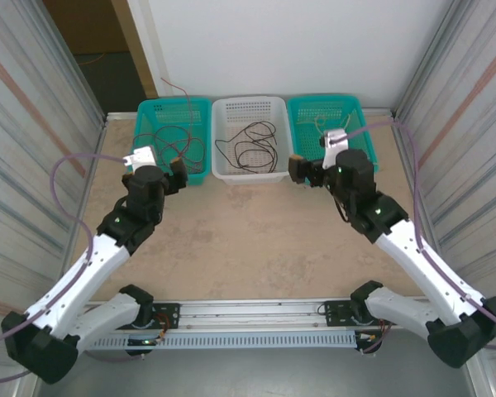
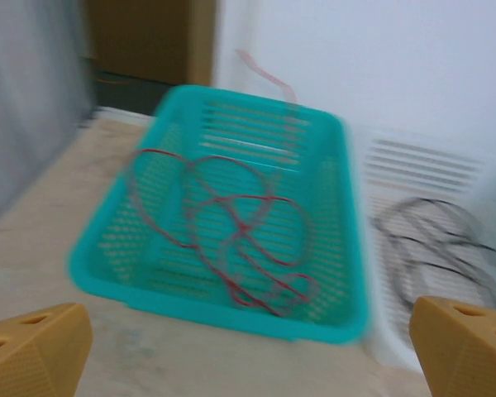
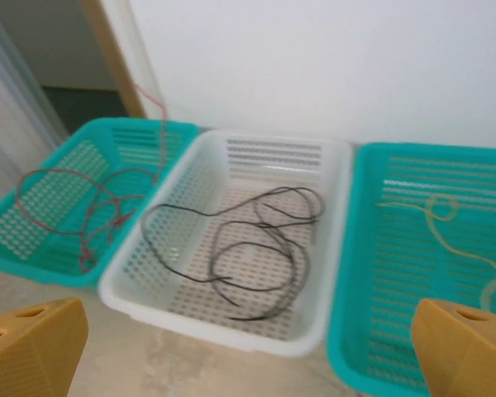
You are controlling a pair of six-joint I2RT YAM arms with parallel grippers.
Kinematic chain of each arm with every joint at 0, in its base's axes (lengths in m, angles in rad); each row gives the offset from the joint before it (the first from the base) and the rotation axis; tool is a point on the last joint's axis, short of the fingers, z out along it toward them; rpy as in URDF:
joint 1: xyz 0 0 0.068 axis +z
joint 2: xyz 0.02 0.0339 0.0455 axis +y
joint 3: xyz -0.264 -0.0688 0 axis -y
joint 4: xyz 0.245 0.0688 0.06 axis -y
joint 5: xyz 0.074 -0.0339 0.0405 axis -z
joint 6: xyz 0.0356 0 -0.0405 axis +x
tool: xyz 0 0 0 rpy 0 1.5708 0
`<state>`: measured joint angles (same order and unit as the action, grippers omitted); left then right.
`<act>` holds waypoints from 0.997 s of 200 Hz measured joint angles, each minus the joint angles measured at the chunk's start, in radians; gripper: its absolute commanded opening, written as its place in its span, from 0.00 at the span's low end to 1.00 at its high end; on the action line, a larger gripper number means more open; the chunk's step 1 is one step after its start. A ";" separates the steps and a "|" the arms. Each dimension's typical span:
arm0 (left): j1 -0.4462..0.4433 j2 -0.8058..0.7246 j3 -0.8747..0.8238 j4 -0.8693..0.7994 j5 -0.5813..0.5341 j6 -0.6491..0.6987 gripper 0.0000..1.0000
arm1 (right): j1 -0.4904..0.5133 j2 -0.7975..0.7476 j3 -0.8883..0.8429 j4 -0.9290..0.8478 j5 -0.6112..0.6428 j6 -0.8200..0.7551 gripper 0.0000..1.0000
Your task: Untangle the cables
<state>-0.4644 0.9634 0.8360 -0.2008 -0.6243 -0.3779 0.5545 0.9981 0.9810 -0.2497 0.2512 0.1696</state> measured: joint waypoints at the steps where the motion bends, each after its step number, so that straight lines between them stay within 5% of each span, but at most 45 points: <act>1: 0.003 0.003 -0.002 0.003 -0.004 0.001 0.99 | 0.000 0.000 -0.003 0.000 0.002 -0.001 0.99; 49: 0.215 0.262 -0.193 0.198 -0.148 0.113 0.99 | -0.085 0.165 -0.089 -0.087 0.233 0.060 0.99; 80: 0.326 0.383 -0.310 0.391 -0.136 0.158 0.99 | -0.303 0.201 -0.197 -0.048 0.321 0.174 0.99; 119: 0.345 0.458 -0.384 0.671 -0.032 0.232 0.99 | -0.413 0.222 -0.379 0.140 0.426 0.208 0.99; 151: 0.383 0.476 -0.385 0.764 0.099 0.270 0.99 | -0.484 0.389 -0.481 0.462 0.366 0.118 0.99; 199: 0.406 0.503 -0.388 0.837 0.323 0.342 0.99 | -0.562 0.537 -0.595 0.923 -0.015 -0.021 0.99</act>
<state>-0.0589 1.4662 0.4484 0.6357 -0.3016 -0.0357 -0.0071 1.5356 0.3859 0.6731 0.2363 0.1482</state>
